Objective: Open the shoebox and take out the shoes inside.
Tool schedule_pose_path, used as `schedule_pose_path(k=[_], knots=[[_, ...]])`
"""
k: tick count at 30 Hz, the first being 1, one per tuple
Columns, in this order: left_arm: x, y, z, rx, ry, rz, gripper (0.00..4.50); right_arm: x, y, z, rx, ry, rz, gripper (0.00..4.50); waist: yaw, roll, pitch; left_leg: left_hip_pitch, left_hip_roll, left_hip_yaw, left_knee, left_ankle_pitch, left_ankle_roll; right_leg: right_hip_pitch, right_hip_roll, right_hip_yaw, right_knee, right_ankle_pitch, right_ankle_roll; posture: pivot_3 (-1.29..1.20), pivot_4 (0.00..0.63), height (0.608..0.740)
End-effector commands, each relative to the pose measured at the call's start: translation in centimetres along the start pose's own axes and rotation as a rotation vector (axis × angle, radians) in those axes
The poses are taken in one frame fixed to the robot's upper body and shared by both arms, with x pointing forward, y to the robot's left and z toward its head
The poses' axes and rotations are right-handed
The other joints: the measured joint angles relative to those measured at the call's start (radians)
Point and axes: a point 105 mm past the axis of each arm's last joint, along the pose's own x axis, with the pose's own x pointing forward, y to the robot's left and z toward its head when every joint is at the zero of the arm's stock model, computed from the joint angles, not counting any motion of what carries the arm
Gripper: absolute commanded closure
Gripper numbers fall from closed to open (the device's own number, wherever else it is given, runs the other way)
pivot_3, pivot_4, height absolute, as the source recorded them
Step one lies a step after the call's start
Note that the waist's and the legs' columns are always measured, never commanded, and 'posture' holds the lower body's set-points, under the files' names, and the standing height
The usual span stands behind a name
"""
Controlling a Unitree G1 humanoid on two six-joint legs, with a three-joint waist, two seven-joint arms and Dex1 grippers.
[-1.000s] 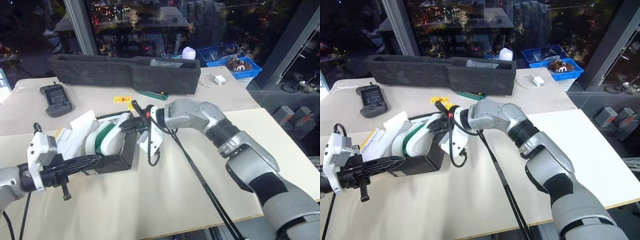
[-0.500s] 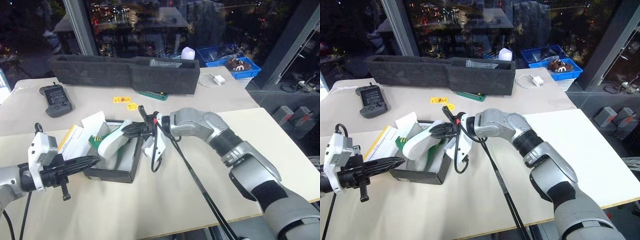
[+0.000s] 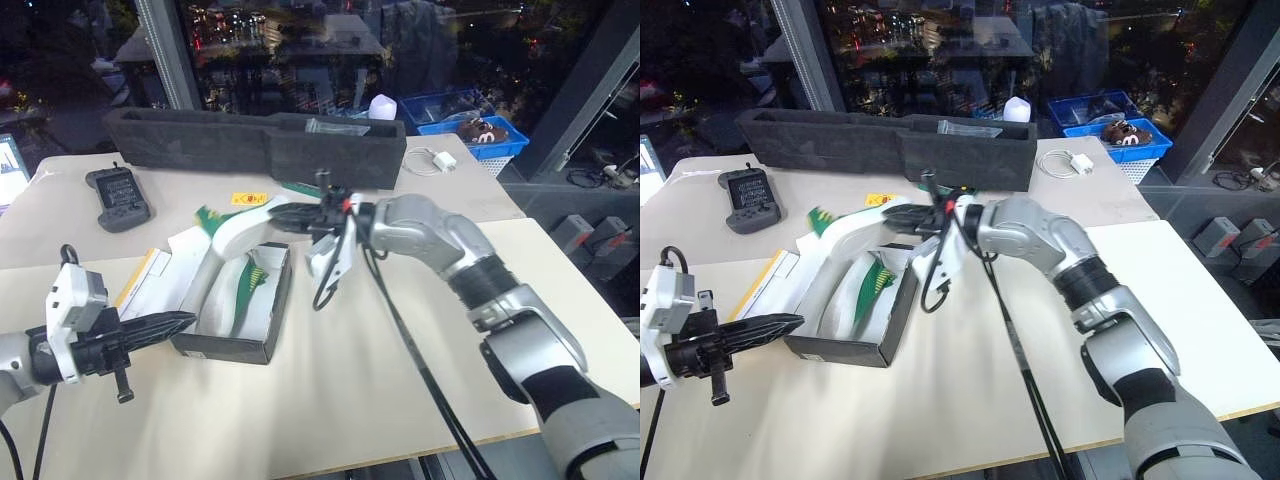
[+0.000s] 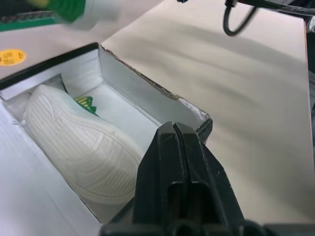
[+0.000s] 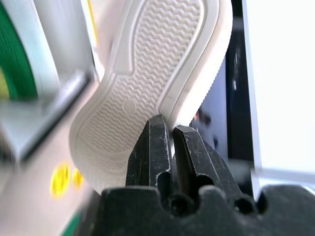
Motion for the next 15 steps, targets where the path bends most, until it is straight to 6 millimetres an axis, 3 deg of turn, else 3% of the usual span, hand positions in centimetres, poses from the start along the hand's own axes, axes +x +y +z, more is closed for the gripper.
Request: schedule_pose_path(k=[1, 8, 11, 15], knots=[[-0.3, -0.4, 0.9, 0.024, -0.032, 0.012, 4.50, -2.3, -2.8, -1.8, 0.019, 0.127, -0.137, 4.49, -0.001, 0.000, 0.000, 0.000, 0.000, 0.000, 0.000, 0.000, 0.000, 0.000, 0.000, 0.000, 0.000, 0.000, 0.000, 0.00, 0.150, 0.738], [-1.7, -0.9, 1.3, -0.011, -0.052, 0.052, 4.50, -8.5, 2.1, -6.1, 0.080, 0.482, -0.055, 4.49, -0.003, -0.001, 0.000, 0.000, 0.000, 0.001, 0.000, 0.000, 0.000, 0.000, 0.000, 0.002, -0.001, 0.001, 0.003, 0.00, 0.150, 0.738], [-2.6, -1.3, 1.2, -0.032, -0.053, 0.087, 4.50, -11.8, 6.8, -7.8, 0.120, 0.654, 0.057, 4.49, -0.003, -0.001, 0.000, 0.000, -0.001, 0.002, 0.000, 0.000, 0.000, 0.000, 0.000, 0.003, -0.001, 0.000, 0.000, 0.00, 0.150, 0.738], [-3.5, -1.5, 1.1, -0.048, -0.054, 0.123, 4.50, -14.1, 9.7, -9.0, 0.144, 0.780, 0.126, 4.49, -0.008, -0.001, 0.000, 0.002, -0.001, 0.003, 0.001, 0.000, 0.000, 0.000, 0.000, 0.006, 0.000, 0.000, 0.001, 0.00, 0.150, 0.738]])
